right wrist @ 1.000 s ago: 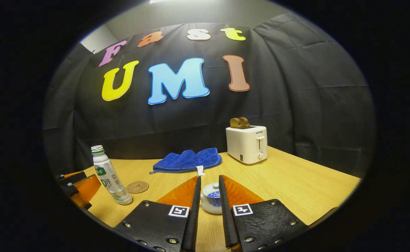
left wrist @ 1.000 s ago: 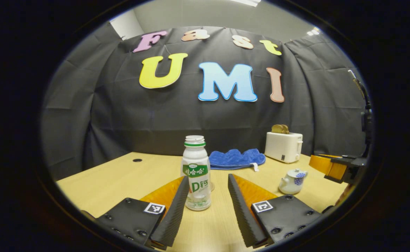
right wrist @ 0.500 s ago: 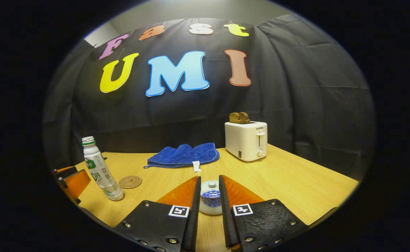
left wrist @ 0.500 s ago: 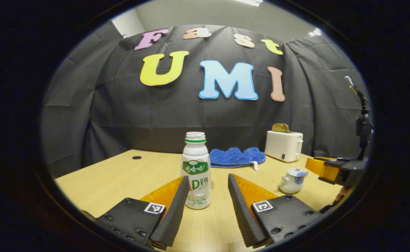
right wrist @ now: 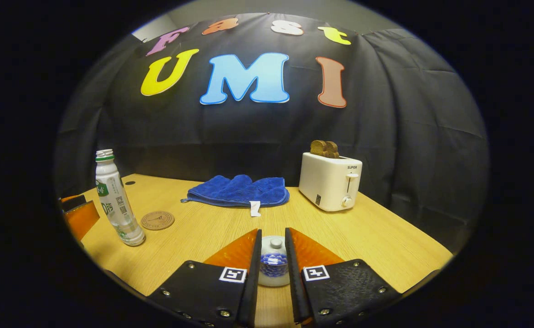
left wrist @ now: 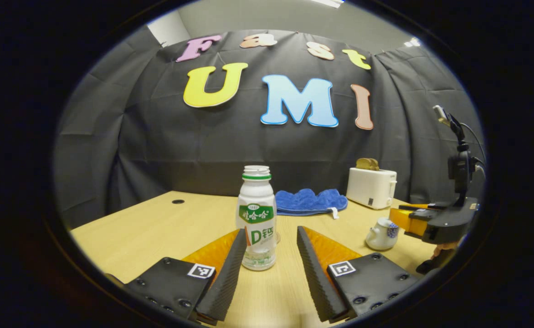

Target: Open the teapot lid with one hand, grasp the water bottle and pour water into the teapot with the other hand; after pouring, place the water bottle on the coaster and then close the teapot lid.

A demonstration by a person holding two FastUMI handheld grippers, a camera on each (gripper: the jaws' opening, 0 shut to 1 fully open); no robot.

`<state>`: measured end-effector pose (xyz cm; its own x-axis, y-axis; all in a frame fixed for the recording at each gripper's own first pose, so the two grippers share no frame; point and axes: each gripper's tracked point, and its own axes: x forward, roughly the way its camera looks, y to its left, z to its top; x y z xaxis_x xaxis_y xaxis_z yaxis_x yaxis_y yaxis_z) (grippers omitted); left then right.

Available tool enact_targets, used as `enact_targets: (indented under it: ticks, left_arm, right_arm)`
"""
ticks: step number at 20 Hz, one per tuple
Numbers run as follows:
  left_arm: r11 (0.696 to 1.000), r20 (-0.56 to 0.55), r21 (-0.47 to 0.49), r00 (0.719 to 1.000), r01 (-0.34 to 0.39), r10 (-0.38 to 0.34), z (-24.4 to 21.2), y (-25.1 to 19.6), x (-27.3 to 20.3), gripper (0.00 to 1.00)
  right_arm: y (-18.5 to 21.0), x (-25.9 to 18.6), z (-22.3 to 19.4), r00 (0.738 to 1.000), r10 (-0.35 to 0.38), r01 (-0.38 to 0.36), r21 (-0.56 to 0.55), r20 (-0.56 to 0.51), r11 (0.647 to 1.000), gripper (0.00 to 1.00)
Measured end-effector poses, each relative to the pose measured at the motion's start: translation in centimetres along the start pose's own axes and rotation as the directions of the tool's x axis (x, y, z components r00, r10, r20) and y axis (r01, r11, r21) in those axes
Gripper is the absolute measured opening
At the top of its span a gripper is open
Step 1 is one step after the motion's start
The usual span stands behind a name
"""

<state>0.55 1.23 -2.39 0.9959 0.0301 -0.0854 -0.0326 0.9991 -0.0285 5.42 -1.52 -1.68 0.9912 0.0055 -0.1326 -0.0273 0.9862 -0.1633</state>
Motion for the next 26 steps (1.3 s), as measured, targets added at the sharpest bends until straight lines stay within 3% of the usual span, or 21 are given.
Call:
enact_targets:
  ticks: [5,6,8,9,10,11,13,14,23,24,25,26]
  left_arm:
    - [1.000,-0.010,-0.008,1.000,0.000,0.000,-0.5,0.1,0.5,0.76]
    - [1.000,-0.009,-0.010,1.000,-0.001,0.001,-0.6,0.2,0.5,0.83]
    - [1.000,-0.010,-0.012,1.000,-0.003,0.003,-0.5,0.3,0.8,0.83]
    - [1.000,-0.011,-0.014,1.000,-0.004,0.004,-0.4,0.3,0.9,0.76]
    - [1.000,-0.012,-0.017,1.000,-0.003,0.003,-0.6,0.3,1.0,0.76]
    - [1.000,-0.014,-0.022,1.000,-0.002,0.002,-0.6,0.3,1.0,0.83]
    - [1.000,-0.016,-0.027,1.000,0.001,-0.001,-0.8,0.2,1.2,0.83]
    - [1.000,-0.016,-0.027,1.000,0.001,-0.001,-1.0,0.1,1.1,0.76]
    - [0.999,-0.013,-0.039,1.000,0.009,-0.010,-0.7,-0.1,1.2,0.76]
    - [0.999,-0.012,-0.040,1.000,0.009,-0.010,-0.7,-0.1,1.1,0.76]
    - [0.999,-0.012,-0.041,1.000,0.009,-0.010,-0.7,-0.1,1.1,0.76]
    - [0.999,-0.011,-0.041,1.000,0.007,-0.007,-0.7,0.0,1.1,0.75]
  right_arm:
    - [-0.1,1.0,-0.6,1.000,-0.001,0.000,-0.013,-0.020,1.000,0.31]
    - [-0.2,1.2,-0.6,1.000,-0.003,0.003,-0.010,-0.026,1.000,0.31]
    - [-0.4,1.6,-1.0,0.999,-0.008,0.008,-0.006,-0.038,1.000,0.31]
    - [-0.4,1.7,-0.8,0.999,-0.008,0.008,0.000,-0.033,1.000,0.31]
    - [-0.4,1.7,-0.8,0.999,-0.010,0.010,0.002,-0.034,1.000,0.31]
    - [-0.4,1.7,-1.0,0.999,-0.010,0.010,0.004,-0.036,1.000,0.31]
    - [-0.4,1.8,-1.0,0.999,-0.011,0.011,0.016,-0.039,1.000,0.31]
    - [-0.4,1.8,-1.0,0.999,-0.010,0.011,0.025,-0.040,1.000,0.31]
    - [-0.5,2.1,-0.9,0.999,-0.015,0.016,0.029,-0.040,0.999,0.31]
    - [-0.4,-0.8,0.4,0.999,-0.025,0.027,0.050,-0.037,0.998,0.31]
    - [-0.4,2.5,-1.0,0.999,-0.020,0.023,0.072,-0.039,0.997,0.10]
    - [-0.2,2.6,-0.8,0.999,-0.022,0.025,0.067,-0.044,0.997,0.13]
